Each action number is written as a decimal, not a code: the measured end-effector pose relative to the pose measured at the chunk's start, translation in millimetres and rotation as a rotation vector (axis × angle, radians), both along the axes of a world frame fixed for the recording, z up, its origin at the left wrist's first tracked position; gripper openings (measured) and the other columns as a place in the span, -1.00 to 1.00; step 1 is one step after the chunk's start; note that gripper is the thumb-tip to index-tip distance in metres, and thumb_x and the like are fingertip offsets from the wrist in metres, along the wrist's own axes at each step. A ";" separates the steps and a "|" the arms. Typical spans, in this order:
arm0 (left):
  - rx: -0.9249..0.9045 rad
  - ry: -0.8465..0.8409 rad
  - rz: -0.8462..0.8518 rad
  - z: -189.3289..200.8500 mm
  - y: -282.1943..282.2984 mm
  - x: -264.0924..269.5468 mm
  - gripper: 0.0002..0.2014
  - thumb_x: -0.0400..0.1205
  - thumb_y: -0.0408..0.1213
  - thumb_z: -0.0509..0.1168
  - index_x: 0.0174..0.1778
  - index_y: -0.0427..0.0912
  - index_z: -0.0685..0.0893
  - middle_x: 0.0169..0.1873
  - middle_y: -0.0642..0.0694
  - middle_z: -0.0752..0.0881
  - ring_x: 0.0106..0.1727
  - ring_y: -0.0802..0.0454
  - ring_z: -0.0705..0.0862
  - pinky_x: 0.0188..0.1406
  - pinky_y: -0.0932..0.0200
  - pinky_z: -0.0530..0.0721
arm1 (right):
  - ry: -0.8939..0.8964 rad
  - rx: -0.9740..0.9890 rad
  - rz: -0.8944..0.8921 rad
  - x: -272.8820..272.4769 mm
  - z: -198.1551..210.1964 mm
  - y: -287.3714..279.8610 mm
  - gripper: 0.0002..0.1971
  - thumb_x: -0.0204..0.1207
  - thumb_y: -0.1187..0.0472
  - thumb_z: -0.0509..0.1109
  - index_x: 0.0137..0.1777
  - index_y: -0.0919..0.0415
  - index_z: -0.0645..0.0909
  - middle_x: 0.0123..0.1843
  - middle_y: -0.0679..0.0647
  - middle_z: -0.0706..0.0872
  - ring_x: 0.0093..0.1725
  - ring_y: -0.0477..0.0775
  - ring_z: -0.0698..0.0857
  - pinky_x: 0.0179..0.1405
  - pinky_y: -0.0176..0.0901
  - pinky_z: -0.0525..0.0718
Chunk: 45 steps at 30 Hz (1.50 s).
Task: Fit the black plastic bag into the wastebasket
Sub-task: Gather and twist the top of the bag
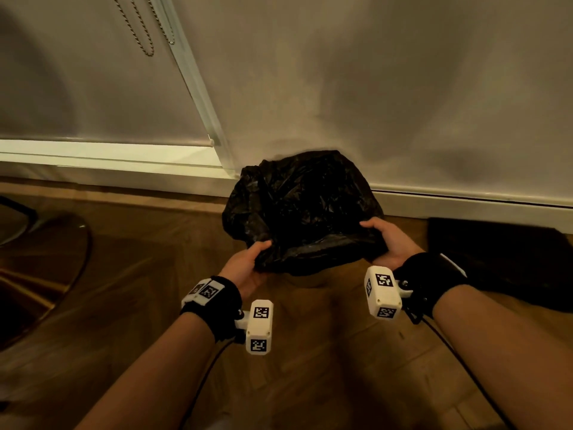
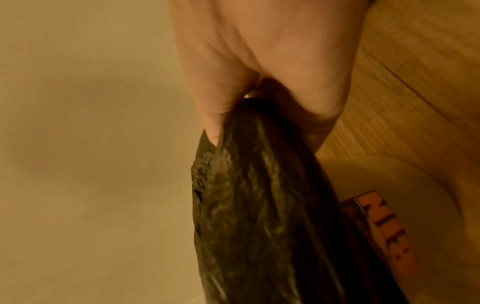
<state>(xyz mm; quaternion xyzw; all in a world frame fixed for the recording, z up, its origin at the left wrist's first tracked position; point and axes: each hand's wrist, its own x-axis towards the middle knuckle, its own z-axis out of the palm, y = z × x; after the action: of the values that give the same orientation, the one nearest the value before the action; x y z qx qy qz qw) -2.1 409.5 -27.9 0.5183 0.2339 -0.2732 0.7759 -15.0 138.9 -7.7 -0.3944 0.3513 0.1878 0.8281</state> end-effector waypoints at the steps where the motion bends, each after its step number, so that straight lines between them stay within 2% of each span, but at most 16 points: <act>1: 0.007 0.002 -0.017 0.3 4.5 -0.8 -0.65 0.64 -0.25 0.29 0.32 -0.30 0.61 0.16 -0.21 0.75 0.09 -0.07 0.73 -0.20 0.16 0.79 | -0.009 0.019 0.018 -2.3 -2.8 -3.2 -0.50 0.50 0.23 0.36 0.47 0.26 0.49 0.28 0.27 0.69 0.12 0.21 0.74 -0.15 -0.03 0.82; 5: 0.046 0.010 -0.008 2.3 26.1 -0.5 -0.58 0.61 -0.19 0.34 0.37 -0.27 0.59 0.25 -0.23 0.71 0.25 -0.16 0.69 0.13 -0.05 0.72 | 0.001 -0.098 0.054 -8.7 -7.9 -8.3 -0.51 0.42 0.07 0.48 0.36 0.10 0.58 0.36 0.17 0.65 0.18 0.15 0.66 -0.11 -0.04 0.69; 9: 0.125 -0.081 0.104 9.1 37.5 11.6 -0.37 0.48 -0.10 0.49 0.46 -0.13 0.48 0.22 -0.15 0.73 0.15 -0.12 0.77 -0.02 -0.05 0.75 | -0.038 -0.353 -0.009 4.5 -5.9 -12.0 -0.12 0.11 -0.15 0.67 0.47 -0.07 0.44 0.28 0.07 0.67 0.19 0.17 0.64 -0.16 0.01 0.70; 11: 0.143 -0.103 0.055 14.5 29.1 16.6 -0.36 0.47 -0.13 0.50 0.46 -0.13 0.47 0.20 -0.14 0.74 0.15 -0.11 0.76 -0.01 -0.04 0.76 | -0.076 -0.379 0.039 11.4 1.3 -4.7 -0.38 0.37 -0.03 0.55 0.42 0.07 0.51 0.23 0.13 0.71 0.08 0.13 0.70 -0.22 -0.07 0.71; 13: 0.228 -0.102 -0.018 18.3 14.5 16.3 -0.48 0.52 -0.21 0.46 0.40 -0.23 0.54 0.15 -0.18 0.76 0.12 -0.12 0.75 0.00 -0.02 0.74 | -0.073 -0.294 0.069 16.2 3.2 1.9 -0.61 0.54 0.09 0.41 0.34 0.21 0.60 0.15 0.19 0.76 0.02 0.15 0.75 -0.20 -0.07 0.73; 17: 0.268 -0.047 -0.076 18.9 -8.7 4.0 -0.59 0.57 -0.29 0.39 0.33 -0.32 0.59 0.10 -0.25 0.76 0.00 -0.14 0.75 -0.30 0.08 0.77 | -0.105 -0.257 -0.040 19.2 8.2 -3.1 -0.54 0.50 -0.07 0.40 0.33 0.12 0.63 0.27 0.11 0.74 0.20 0.14 0.71 0.17 0.06 0.65; 19: 0.184 0.015 -0.208 21.9 -21.0 -6.8 -0.65 0.61 -0.24 0.35 0.31 -0.23 0.59 0.14 -0.21 0.76 0.07 -0.14 0.76 -0.23 0.04 0.80 | -0.060 -0.374 -0.099 11.7 11.1 -4.2 -0.40 0.40 -0.24 0.40 0.40 0.03 0.57 0.29 -0.01 0.69 0.24 0.09 0.59 0.26 0.12 0.48; 21: 0.137 0.051 -0.361 25.2 -31.5 -14.7 -0.69 0.64 -0.13 0.31 0.28 -0.13 0.59 0.16 -0.20 0.75 0.13 -0.16 0.75 0.00 -0.07 0.77 | -0.003 -0.409 -0.193 -3.7 4.3 2.4 -0.07 0.20 -0.34 0.51 0.55 0.04 0.39 0.37 0.02 0.61 0.22 0.09 0.54 0.03 0.04 0.54; 23: 0.136 0.061 -0.433 25.8 -35.0 -16.9 -0.64 0.63 -0.01 0.29 0.28 -0.07 0.58 0.18 -0.22 0.73 0.14 -0.21 0.75 0.10 -0.11 0.73 | 0.014 -0.423 -0.238 -18.8 -9.7 13.3 0.18 0.00 -0.35 0.63 0.60 0.05 0.22 0.39 0.06 0.58 0.24 0.14 0.61 0.10 0.13 0.67; 26: 0.166 0.075 -0.413 22.9 -32.5 -14.9 -0.47 0.60 0.09 0.27 0.43 -0.11 0.50 0.22 -0.24 0.71 0.14 -0.22 0.75 0.06 -0.09 0.74 | -0.104 -0.423 -0.105 -31.4 -17.5 35.1 -0.03 0.31 -0.16 0.57 0.63 -0.02 0.09 0.36 0.04 0.54 0.34 0.14 0.58 0.33 0.07 0.58; 28: 0.146 0.098 -0.409 22.3 -30.8 -15.7 -0.40 0.61 0.15 0.22 0.48 -0.14 0.46 0.28 -0.24 0.67 0.20 -0.21 0.71 0.14 -0.08 0.71 | -0.155 -0.411 0.007 -27.5 -14.8 41.8 -0.24 0.50 -0.07 0.45 0.62 0.07 0.21 0.42 0.03 0.56 0.36 0.13 0.58 0.30 -0.01 0.57; 31: 0.105 0.125 -0.367 22.1 -28.9 -17.8 -0.36 0.61 0.21 0.18 0.49 -0.16 0.45 0.33 -0.25 0.64 0.27 -0.22 0.67 0.25 -0.10 0.64 | -0.143 -0.365 0.066 -20.7 -11.5 37.6 -0.48 0.59 0.01 0.35 0.50 0.19 0.45 0.40 0.14 0.64 0.31 0.16 0.64 0.39 0.07 0.56; 35: 0.079 0.167 -0.220 24.1 -28.1 -13.4 -0.29 0.48 0.25 0.34 0.46 -0.09 0.45 0.32 -0.27 0.63 0.24 -0.24 0.68 0.05 -0.11 0.73 | -0.156 -0.405 -0.120 -26.1 -10.6 37.0 -0.39 0.52 -0.13 0.38 0.51 0.11 0.42 0.37 0.10 0.65 0.27 0.13 0.65 0.33 0.10 0.61; 39: 0.054 0.153 -0.233 27.7 -39.9 -19.7 -0.55 0.56 0.01 0.38 0.32 -0.07 0.54 0.28 -0.20 0.68 0.20 -0.18 0.71 0.03 -0.05 0.74 | -0.063 -0.228 -0.245 -41.0 -19.8 39.3 -0.33 0.44 -0.27 0.38 0.50 0.01 0.43 0.35 0.04 0.62 0.34 0.14 0.58 0.41 0.22 0.51; 42: 0.048 0.139 -0.228 20.6 -45.4 -23.8 -0.60 0.57 -0.06 0.39 0.29 -0.10 0.58 0.22 -0.16 0.73 0.20 -0.14 0.72 0.05 -0.04 0.75 | -0.010 -0.158 -0.230 -43.0 -28.8 38.8 -0.35 0.42 -0.20 0.45 0.46 0.06 0.51 0.34 0.05 0.66 0.35 0.15 0.58 0.41 0.24 0.50; 45: 0.028 0.125 -0.173 13.0 -42.3 -21.4 -0.61 0.57 -0.08 0.38 0.30 -0.09 0.57 0.23 -0.12 0.71 0.22 -0.12 0.70 0.02 -0.06 0.74 | -0.002 -0.158 -0.275 -36.1 -33.1 29.1 -0.46 0.53 -0.09 0.40 0.43 0.17 0.52 0.31 0.11 0.67 0.25 0.12 0.64 0.14 0.05 0.66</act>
<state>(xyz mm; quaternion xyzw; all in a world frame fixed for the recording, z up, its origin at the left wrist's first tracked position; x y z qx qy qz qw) -23.5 367.2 -14.9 0.5291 0.2402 -0.3676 0.7261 -51.1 168.0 -40.8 -0.4064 0.4150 0.0440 0.8128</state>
